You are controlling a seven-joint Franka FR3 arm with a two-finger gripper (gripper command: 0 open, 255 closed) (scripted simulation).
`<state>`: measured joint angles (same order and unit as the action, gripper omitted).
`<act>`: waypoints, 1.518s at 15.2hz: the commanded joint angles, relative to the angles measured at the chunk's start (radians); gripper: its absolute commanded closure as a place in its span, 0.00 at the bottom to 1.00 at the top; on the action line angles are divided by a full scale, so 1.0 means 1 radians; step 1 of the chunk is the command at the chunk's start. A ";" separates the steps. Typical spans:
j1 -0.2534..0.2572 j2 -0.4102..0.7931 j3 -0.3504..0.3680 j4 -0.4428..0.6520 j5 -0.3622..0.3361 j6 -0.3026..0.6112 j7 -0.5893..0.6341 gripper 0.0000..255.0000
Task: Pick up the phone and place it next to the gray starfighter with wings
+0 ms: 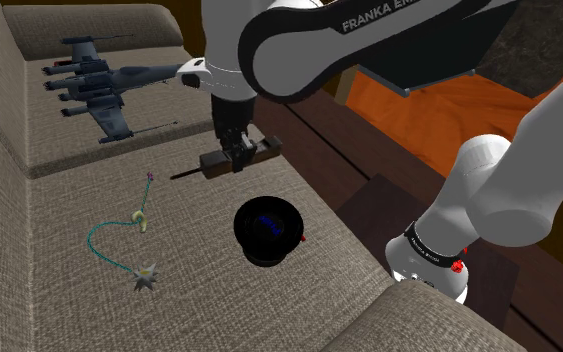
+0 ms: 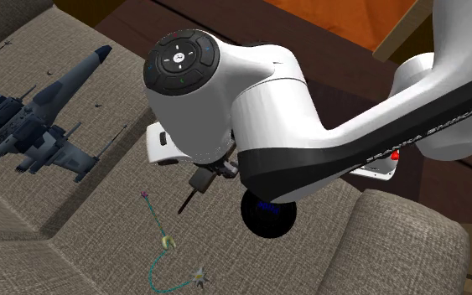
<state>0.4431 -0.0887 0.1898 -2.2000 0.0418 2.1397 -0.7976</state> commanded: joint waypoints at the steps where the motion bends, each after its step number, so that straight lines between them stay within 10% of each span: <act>1: 0.000 -0.010 -0.001 0.018 0.001 -0.028 -0.001 1.00; 23: -0.003 -0.066 -0.008 0.257 0.006 -0.322 -0.002 1.00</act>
<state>0.4402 -0.1520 0.1824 -1.9541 0.0478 1.8314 -0.7988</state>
